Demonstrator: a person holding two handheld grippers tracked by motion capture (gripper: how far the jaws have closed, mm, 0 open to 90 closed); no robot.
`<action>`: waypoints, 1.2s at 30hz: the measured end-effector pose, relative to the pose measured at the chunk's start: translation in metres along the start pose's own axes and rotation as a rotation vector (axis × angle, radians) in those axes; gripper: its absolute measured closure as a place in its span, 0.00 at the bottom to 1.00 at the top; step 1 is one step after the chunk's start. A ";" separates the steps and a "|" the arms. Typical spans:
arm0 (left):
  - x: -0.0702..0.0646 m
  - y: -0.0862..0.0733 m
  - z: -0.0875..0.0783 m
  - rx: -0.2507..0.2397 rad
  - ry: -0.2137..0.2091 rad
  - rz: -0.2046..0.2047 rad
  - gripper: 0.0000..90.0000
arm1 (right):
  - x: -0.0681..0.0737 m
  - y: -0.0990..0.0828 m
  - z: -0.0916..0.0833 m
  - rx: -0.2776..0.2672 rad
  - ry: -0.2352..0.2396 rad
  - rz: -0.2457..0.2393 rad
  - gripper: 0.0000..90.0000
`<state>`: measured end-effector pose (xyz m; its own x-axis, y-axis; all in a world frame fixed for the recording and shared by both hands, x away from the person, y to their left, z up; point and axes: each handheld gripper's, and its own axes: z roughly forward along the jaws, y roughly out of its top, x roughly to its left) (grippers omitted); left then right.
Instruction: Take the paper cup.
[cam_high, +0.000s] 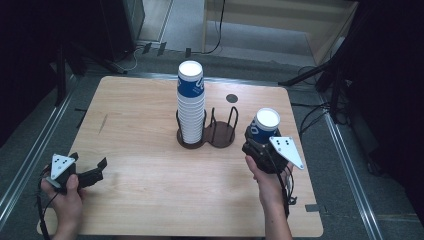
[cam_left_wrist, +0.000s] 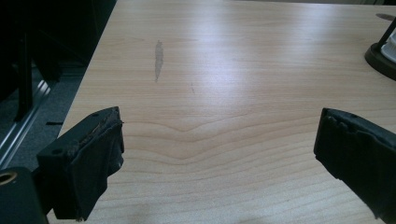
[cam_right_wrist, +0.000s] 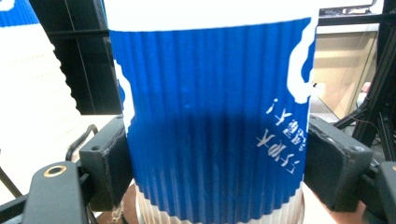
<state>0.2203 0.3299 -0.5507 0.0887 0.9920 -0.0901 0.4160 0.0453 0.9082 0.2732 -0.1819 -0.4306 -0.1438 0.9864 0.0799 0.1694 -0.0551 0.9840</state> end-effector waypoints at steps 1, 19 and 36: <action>0.000 0.000 0.000 -0.001 0.001 -0.002 0.03 | -0.002 -0.002 -0.001 0.003 -0.003 -0.001 0.21; 0.005 -0.001 -0.002 -0.015 0.022 -0.069 0.03 | 0.007 -0.036 0.001 0.060 0.011 -0.024 0.21; -0.009 0.010 0.007 0.054 -0.042 -0.012 0.03 | 0.036 -0.067 0.011 0.134 0.061 -0.108 0.21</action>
<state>0.2300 0.3209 -0.5437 0.1206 0.9855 -0.1192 0.4656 0.0499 0.8836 0.2668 -0.1407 -0.4957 -0.2263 0.9740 -0.0113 0.2777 0.0756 0.9577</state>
